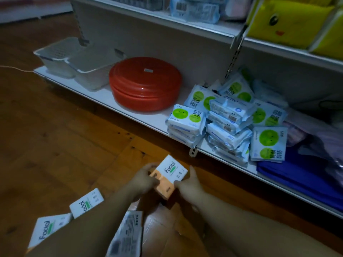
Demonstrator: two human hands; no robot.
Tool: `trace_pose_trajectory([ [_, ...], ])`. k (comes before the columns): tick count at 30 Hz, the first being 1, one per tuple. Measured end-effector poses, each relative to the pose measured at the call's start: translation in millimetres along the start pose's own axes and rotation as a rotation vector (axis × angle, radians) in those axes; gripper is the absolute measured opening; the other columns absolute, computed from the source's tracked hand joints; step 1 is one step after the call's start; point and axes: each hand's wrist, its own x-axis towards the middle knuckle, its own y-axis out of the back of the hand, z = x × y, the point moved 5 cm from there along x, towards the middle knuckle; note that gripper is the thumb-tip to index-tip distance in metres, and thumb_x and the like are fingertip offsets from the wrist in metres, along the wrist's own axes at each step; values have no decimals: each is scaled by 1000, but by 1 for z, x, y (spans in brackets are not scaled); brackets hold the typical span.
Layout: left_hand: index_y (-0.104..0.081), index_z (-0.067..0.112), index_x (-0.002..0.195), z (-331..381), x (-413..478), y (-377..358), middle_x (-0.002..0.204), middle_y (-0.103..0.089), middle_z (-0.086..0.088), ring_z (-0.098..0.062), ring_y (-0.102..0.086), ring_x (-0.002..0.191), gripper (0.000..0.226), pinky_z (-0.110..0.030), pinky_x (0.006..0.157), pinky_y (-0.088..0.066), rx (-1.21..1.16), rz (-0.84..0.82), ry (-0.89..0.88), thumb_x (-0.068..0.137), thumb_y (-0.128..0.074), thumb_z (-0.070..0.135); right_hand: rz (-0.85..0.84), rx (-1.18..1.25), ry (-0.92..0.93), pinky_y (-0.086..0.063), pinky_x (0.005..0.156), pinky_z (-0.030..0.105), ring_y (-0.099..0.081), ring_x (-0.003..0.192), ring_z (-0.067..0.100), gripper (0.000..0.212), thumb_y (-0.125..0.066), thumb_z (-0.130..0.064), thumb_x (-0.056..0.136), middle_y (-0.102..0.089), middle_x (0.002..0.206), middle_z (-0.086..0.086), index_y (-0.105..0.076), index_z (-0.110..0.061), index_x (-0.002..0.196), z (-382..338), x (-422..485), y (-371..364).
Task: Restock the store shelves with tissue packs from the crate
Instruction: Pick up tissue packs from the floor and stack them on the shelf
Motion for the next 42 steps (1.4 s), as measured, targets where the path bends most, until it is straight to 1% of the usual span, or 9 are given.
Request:
trace_pose_trajectory([
  [4, -55, 17, 116, 52, -13, 14, 105, -63, -13, -23, -62, 85, 51, -41, 74, -55, -122, 60, -154, 81, -44, -18, 172, -100, 146, -53, 78, 34, -61, 94, 18, 33, -65, -18, 80, -61, 116, 6, -48, -24, 108, -39, 8, 24],
  [8, -47, 15, 124, 117, -42, 31, 103, -57, -11, -21, -61, 81, 53, -28, 62, -52, -236, 114, -366, 82, -49, -18, 119, -50, 364, -49, 82, 30, -60, 97, 17, 36, -59, -11, 89, -59, 100, -9, -47, -22, 121, -95, -11, 33],
  [13, -44, 18, 106, 177, -84, 52, 114, -57, -6, -21, -63, 95, 36, -42, 83, -55, -332, 316, -580, 82, -66, 3, 117, 275, 566, -55, 57, 19, -65, 85, 12, 34, -49, -4, 94, -64, 104, 4, -42, -31, 113, -166, -49, 46],
  [19, -43, 21, 114, 229, -141, 36, 105, -57, 5, -3, -59, 88, 42, -15, 66, -56, -282, 349, -872, 85, -58, -5, 216, 342, 842, -54, 89, 44, -60, 102, 16, 41, -50, -5, 92, -59, 108, -6, -43, -45, 94, -217, -96, 65],
  [27, -48, 42, 101, 255, -180, 11, 114, -60, 8, -7, -62, 103, 45, -34, 88, -52, -268, 324, -1010, 88, -57, 0, 260, 263, 1078, -53, 80, 23, -60, 94, 0, 38, -50, -11, 95, -56, 105, -20, -42, -47, 104, -242, -137, 101],
  [31, -51, 44, 111, 281, -194, -9, 113, -62, 13, -8, -61, 105, 42, -34, 87, -52, -266, 308, -1039, 90, -56, 8, 349, 17, 1129, -49, 96, 35, -55, 107, 3, 44, -54, -22, 92, -54, 121, -10, -42, -40, 129, -252, -161, 138],
  [34, -51, 31, 126, 312, -206, -42, 100, -67, 8, -5, -67, 86, 41, -17, 65, -54, -263, 201, -1061, 93, -51, 7, 471, -146, 1160, -37, 93, 4, -40, 106, -18, 65, -59, -14, 89, -35, 136, -7, -28, -26, 145, -248, -185, 181],
  [38, -52, 35, 124, 347, -224, -105, 101, -70, 4, -7, -69, 90, 41, -21, 72, -57, -190, 25, -1085, 93, -50, 8, 586, -158, 1207, -35, 95, 3, -37, 121, -15, 85, -61, -18, 87, -32, 145, -9, -4, -46, 144, -228, -213, 247],
  [42, -44, 48, 104, 370, -244, -166, 111, -58, 13, 1, -66, 83, 44, -27, 74, -57, -94, -19, -1194, 91, -54, 8, 807, -233, 1240, -37, 93, 3, -37, 121, -10, 77, -61, -28, 84, -27, 134, -30, -8, -56, 134, -214, -251, 308],
])
